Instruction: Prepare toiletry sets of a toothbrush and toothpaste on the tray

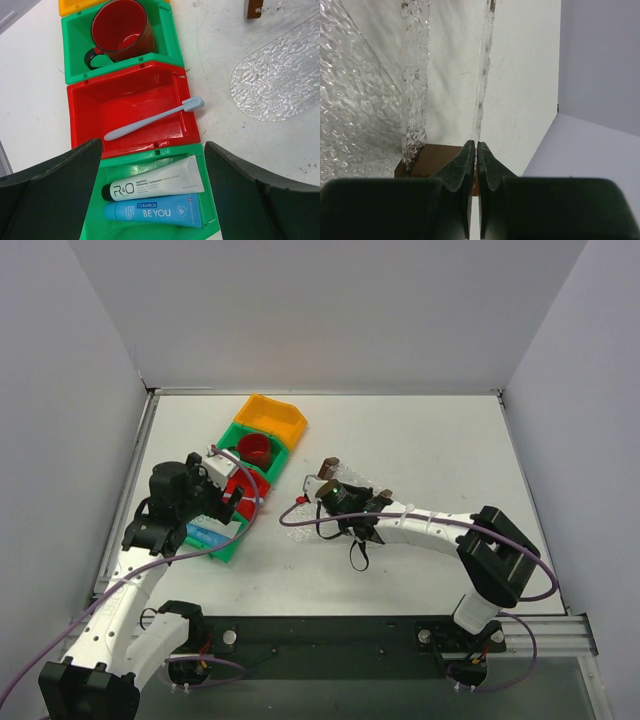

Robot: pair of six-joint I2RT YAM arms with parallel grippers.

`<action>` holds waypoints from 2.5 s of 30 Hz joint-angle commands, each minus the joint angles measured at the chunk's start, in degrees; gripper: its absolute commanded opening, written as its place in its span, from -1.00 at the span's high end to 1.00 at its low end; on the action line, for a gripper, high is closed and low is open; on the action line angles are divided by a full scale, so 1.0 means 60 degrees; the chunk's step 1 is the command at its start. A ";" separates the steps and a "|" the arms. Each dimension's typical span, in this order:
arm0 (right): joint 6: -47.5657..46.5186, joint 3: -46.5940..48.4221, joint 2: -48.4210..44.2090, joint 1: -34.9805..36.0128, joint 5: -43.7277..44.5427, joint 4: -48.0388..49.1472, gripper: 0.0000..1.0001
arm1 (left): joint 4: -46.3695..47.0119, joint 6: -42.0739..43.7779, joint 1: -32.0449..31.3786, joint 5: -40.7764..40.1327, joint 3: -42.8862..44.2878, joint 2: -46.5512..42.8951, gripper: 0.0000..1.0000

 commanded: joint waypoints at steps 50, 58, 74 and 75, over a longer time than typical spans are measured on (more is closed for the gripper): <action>0.2964 0.4458 0.0187 -0.2973 -0.7711 -0.6161 -0.35 | 0.0597 0.0116 -0.0040 -0.0177 -0.0216 -0.0181 -0.89; 0.2700 0.5161 0.1124 -0.3091 -0.8738 -0.6791 -0.65 | 0.0612 0.0160 -0.0026 -0.0206 -0.0304 -0.0240 -0.89; 0.2055 0.5601 0.2252 -0.3105 -0.8636 -0.7011 -0.81 | 0.0714 0.0219 -0.0026 -0.0250 -0.0480 -0.0328 -0.89; 0.2026 0.5601 0.2354 -0.3105 -0.8621 -0.7011 -0.81 | 0.0729 0.0219 -0.0026 -0.0235 -0.0480 -0.0342 -0.89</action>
